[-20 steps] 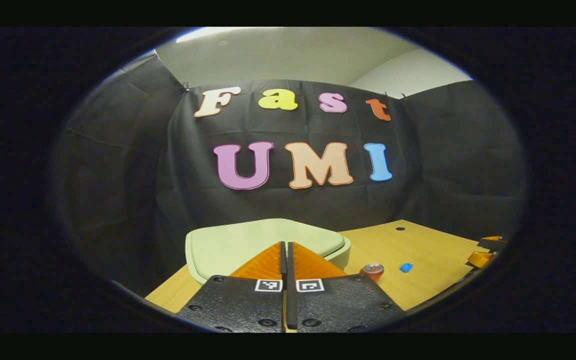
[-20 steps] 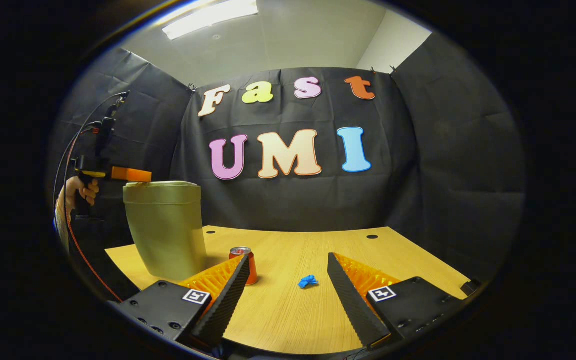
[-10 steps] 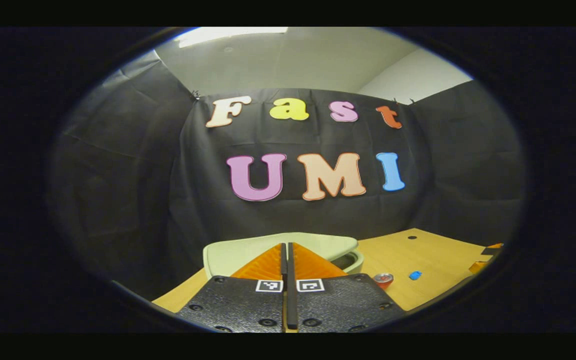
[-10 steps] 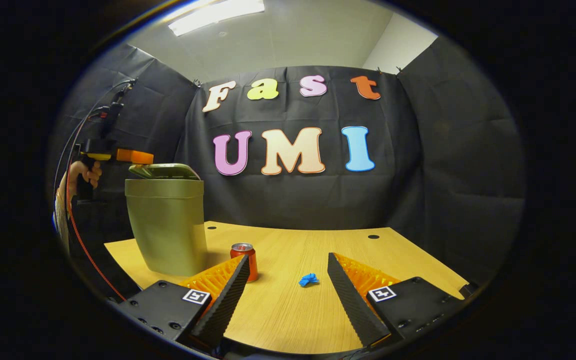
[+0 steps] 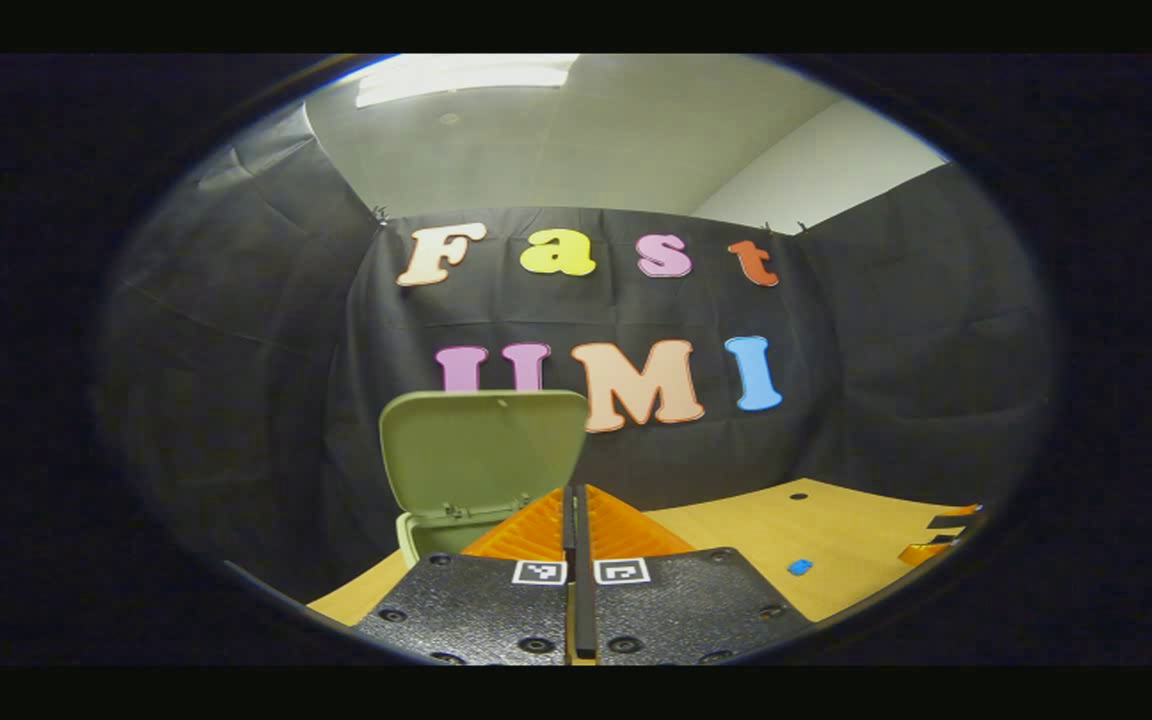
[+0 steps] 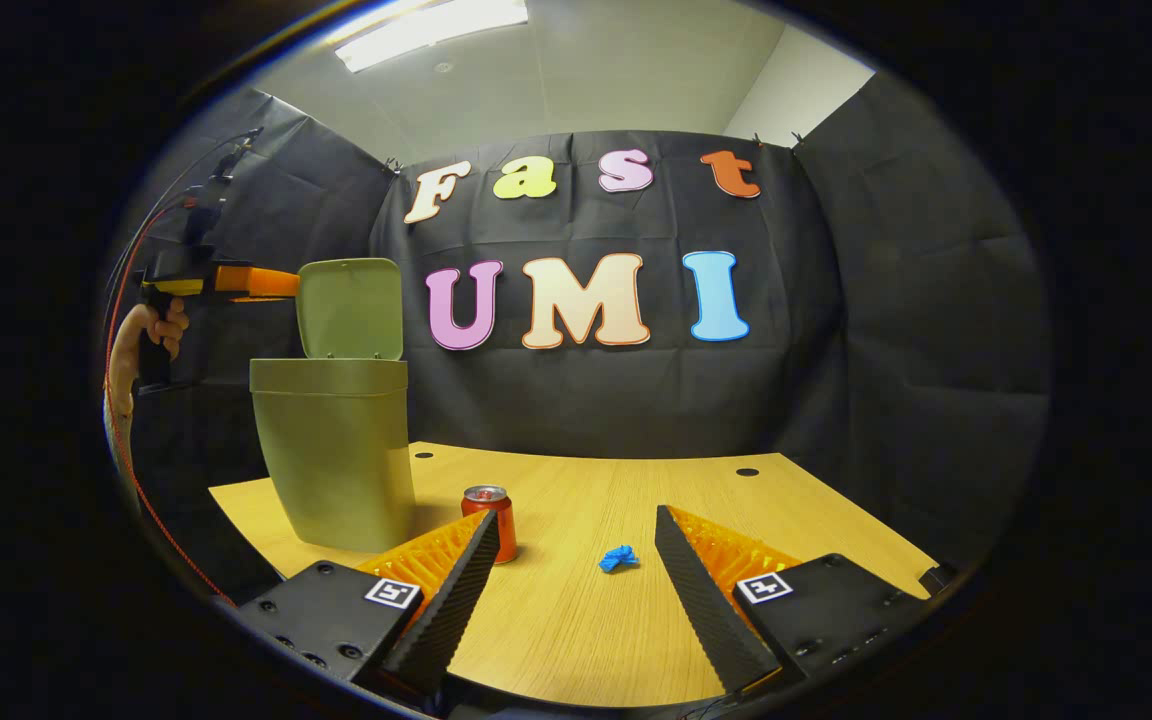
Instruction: Press the lid of the desktop garbage bin to open it, pick up the crumpled paper on the desktop and throw it into the bin, then pick up the pop can on the desktop and drop it into the bin, and finally close the garbage bin lid.
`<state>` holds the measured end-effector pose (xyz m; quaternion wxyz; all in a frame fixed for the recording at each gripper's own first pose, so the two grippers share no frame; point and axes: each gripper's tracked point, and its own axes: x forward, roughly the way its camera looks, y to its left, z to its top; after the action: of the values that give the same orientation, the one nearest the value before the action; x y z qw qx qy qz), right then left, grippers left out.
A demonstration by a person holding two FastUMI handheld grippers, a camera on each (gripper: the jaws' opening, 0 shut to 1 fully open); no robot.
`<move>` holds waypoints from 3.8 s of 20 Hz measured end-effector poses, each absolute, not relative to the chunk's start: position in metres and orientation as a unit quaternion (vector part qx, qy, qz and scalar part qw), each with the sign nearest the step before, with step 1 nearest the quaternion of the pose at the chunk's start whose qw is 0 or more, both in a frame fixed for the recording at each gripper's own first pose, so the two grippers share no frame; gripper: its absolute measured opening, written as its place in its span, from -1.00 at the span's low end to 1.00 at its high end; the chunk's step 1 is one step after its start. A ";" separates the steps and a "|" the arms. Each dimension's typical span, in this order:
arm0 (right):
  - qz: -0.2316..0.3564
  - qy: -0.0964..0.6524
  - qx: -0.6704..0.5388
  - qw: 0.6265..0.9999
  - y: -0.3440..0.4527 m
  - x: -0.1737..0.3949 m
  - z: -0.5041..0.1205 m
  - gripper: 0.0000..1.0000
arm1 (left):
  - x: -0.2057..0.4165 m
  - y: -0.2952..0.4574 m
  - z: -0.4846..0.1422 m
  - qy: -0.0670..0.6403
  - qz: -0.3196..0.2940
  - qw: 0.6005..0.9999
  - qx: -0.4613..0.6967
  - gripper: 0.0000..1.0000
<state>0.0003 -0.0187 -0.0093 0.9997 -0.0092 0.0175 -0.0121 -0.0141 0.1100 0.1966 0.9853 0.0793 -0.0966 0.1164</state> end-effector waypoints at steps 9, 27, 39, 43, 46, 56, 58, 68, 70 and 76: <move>-0.014 0.017 -0.006 1.000 -0.023 0.000 -0.009 0.96 | 0.003 0.053 0.103 -0.049 0.039 0.997 0.048 -1.00; -0.044 0.077 -0.016 0.996 -0.065 0.038 -0.029 0.99 | 0.024 0.011 0.008 -0.020 -0.014 0.998 0.057 0.94; 0.014 0.249 -0.058 0.967 -0.063 0.149 -0.087 0.99 | 0.030 0.022 -0.008 -0.003 -0.012 0.999 0.052 0.93; 0.019 0.318 -0.088 0.944 -0.064 0.168 -0.114 0.99 | 0.032 0.027 -0.011 0.002 -0.008 0.999 0.050 0.93; 0.014 0.363 -0.084 0.928 -0.069 0.184 -0.129 0.97 | 0.033 0.034 -0.014 0.007 0.003 0.999 0.051 0.93; 0.002 0.421 -0.041 0.906 -0.073 0.196 -0.157 0.82 | 0.035 0.035 -0.020 0.018 -0.001 0.999 0.041 0.93; -0.001 0.423 -0.037 0.905 -0.074 0.196 -0.158 0.59 | 0.033 0.032 -0.021 0.024 -0.005 0.999 0.038 0.93; 0.005 0.421 -0.083 0.903 -0.069 0.189 -0.159 -0.42 | 0.032 0.039 -0.020 0.025 0.002 0.999 0.022 0.93; 0.011 0.412 -0.076 0.908 -0.063 0.187 -0.148 -0.43 | 0.032 0.039 -0.019 0.023 0.003 0.999 0.023 0.92; 0.022 0.347 -0.072 0.935 -0.040 0.201 -0.069 -0.43 | 0.030 0.031 -0.021 0.028 -0.006 0.999 0.024 1.00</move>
<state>0.2012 -0.0397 -0.0686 0.9349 -0.0719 0.3469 0.0221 0.0304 0.0309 -0.0205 0.9993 0.0239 0.0276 -0.0063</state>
